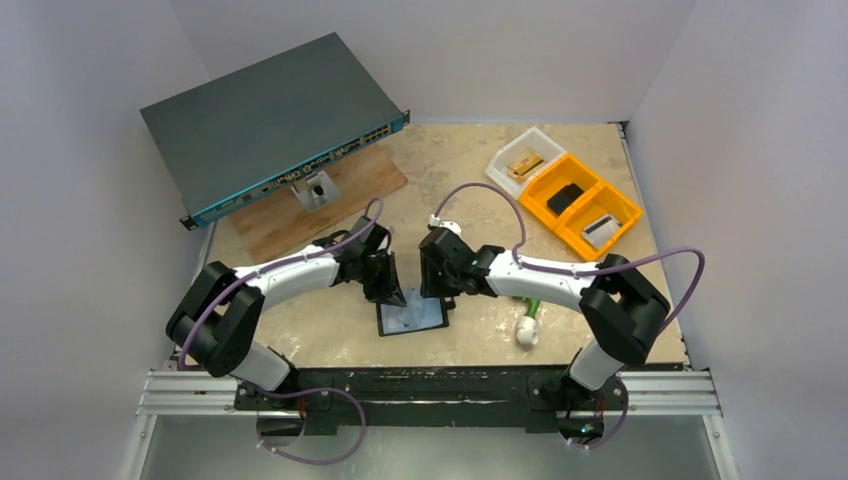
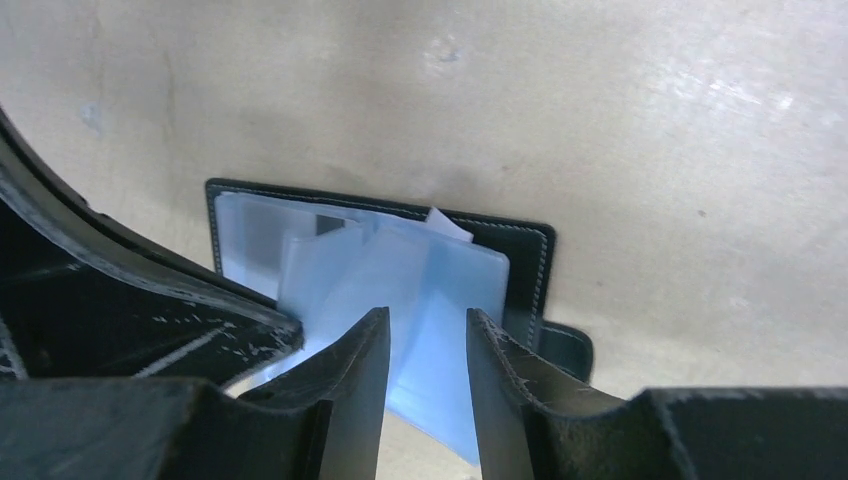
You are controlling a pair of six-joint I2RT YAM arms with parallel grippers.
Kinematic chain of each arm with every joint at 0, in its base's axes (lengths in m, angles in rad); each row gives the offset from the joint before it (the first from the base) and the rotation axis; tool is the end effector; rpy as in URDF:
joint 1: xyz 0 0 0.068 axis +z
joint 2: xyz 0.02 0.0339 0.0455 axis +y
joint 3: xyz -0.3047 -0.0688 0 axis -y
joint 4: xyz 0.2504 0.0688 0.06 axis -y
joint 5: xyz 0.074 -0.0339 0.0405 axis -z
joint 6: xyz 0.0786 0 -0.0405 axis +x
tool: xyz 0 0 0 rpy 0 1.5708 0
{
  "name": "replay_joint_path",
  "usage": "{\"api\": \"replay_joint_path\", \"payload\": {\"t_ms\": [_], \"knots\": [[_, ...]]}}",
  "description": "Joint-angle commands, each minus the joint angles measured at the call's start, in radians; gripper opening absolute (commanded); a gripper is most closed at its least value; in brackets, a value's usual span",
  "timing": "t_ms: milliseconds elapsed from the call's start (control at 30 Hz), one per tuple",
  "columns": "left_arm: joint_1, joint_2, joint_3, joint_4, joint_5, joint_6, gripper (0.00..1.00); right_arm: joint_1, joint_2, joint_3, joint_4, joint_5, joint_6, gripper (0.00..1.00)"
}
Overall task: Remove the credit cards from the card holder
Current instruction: Remove the credit card from the card holder.
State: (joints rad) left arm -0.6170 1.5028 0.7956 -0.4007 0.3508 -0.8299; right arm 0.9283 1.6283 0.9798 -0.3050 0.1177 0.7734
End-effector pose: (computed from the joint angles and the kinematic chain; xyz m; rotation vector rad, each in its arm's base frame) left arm 0.2247 -0.1925 0.1682 -0.1881 2.9030 -0.8395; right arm 0.2239 0.2838 0.1903 -0.1525 2.5962 0.5223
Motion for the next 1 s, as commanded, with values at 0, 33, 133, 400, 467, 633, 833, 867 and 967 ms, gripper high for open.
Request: {"api": "replay_joint_path", "payload": {"t_ms": [0, 33, 133, 400, 467, 633, 833, 867, 967], "knots": [[-0.006, -0.02, 0.041, -0.019, -0.018, -0.023, 0.01, -0.005, -0.075, -0.022, -0.054, 0.072, -0.001, 0.34], [-0.006, -0.019, 0.043, -0.019, -0.018, -0.024, 0.0, -0.005, -0.082, -0.03, -0.058, 0.075, 0.002, 0.34], [-0.007, -0.016, 0.044, -0.019, -0.019, -0.025, 0.0, -0.005, -0.093, -0.052, -0.068, 0.082, 0.008, 0.33], [-0.015, -0.012, 0.051, -0.018, -0.02, -0.029, 0.01, -0.005, -0.058, -0.089, -0.036, 0.047, 0.007, 0.2], [-0.017, -0.011, 0.056, -0.017, -0.019, -0.028, 0.01, -0.005, -0.047, -0.097, -0.025, 0.045, 0.009, 0.14], [-0.032, 0.003, 0.078, -0.014, 0.004, -0.022, 0.05, -0.005, -0.019, -0.105, 0.0, 0.03, 0.013, 0.08], [-0.059, 0.035, 0.109, 0.013, 0.047, -0.02, 0.17, -0.005, -0.008, -0.109, 0.016, 0.02, 0.016, 0.06], [-0.065, 0.04, 0.114, 0.017, 0.051, -0.019, 0.2, -0.005, -0.006, -0.11, 0.018, 0.018, 0.015, 0.06], [-0.072, 0.061, 0.124, 0.034, 0.067, -0.023, 0.26, -0.004, -0.008, -0.111, 0.023, 0.016, 0.019, 0.06]]}}
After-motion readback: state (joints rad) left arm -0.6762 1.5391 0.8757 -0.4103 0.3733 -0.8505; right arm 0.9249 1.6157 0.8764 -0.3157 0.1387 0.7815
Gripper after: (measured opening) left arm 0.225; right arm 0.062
